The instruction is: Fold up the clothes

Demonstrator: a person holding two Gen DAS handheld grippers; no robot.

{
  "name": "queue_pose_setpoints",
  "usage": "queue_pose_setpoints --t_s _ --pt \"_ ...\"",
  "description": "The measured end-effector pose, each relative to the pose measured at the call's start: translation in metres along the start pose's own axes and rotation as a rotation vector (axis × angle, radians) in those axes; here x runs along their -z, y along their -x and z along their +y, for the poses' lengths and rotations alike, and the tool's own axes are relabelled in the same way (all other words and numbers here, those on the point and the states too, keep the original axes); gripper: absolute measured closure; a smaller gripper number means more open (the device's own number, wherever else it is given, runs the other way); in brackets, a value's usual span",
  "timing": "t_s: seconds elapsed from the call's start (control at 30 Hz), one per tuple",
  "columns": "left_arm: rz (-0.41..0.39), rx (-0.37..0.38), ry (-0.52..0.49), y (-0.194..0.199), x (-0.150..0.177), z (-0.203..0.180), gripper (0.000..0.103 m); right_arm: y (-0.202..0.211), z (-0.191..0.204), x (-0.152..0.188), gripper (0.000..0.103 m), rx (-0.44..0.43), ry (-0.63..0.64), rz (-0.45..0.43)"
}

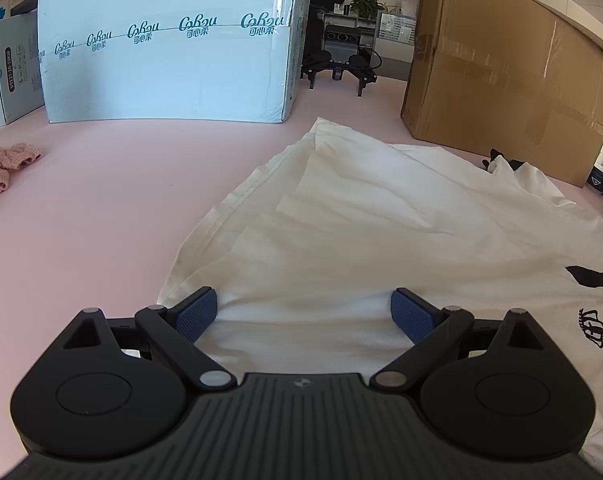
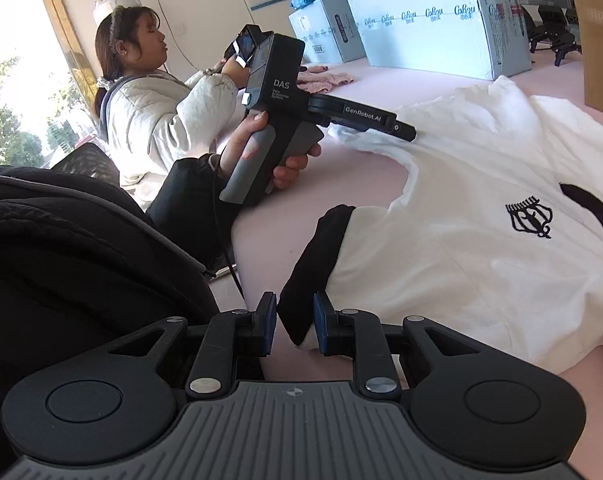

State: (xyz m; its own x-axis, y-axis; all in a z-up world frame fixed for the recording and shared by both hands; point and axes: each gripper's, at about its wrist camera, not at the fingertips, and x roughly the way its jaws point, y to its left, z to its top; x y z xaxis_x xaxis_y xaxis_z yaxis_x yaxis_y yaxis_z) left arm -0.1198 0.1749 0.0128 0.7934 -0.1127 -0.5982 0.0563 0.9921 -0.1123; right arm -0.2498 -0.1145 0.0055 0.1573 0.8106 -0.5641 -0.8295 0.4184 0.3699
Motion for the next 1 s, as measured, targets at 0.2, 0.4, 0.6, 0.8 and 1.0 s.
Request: queue_pose_setpoints --t_s 0.2,0.4,0.6,0.8,1.0 --pt "-0.087 -0.059 0.193 0.016 -0.002 0.035 0.009 -0.005 0.000 0.001 0.072 -0.018 -0.022 0.001" --pt "-0.122 -0.155 0.301 0.041 0.004 0.081 0.008 0.036 0.000 0.000 0.034 0.061 -0.027 -0.164" --pt "0.030 -0.204 0.229 0.035 0.006 0.101 0.002 0.066 -0.012 0.022 0.025 0.404 -0.072 -0.230" --pt "0.130 -0.105 0.074 0.019 -0.006 0.078 0.002 0.079 -0.047 0.044 0.017 0.384 -0.280 -0.269" --pt "0.241 -0.100 0.065 -0.007 -0.030 0.064 0.006 0.080 -0.060 0.058 0.011 0.362 -0.342 -0.281"
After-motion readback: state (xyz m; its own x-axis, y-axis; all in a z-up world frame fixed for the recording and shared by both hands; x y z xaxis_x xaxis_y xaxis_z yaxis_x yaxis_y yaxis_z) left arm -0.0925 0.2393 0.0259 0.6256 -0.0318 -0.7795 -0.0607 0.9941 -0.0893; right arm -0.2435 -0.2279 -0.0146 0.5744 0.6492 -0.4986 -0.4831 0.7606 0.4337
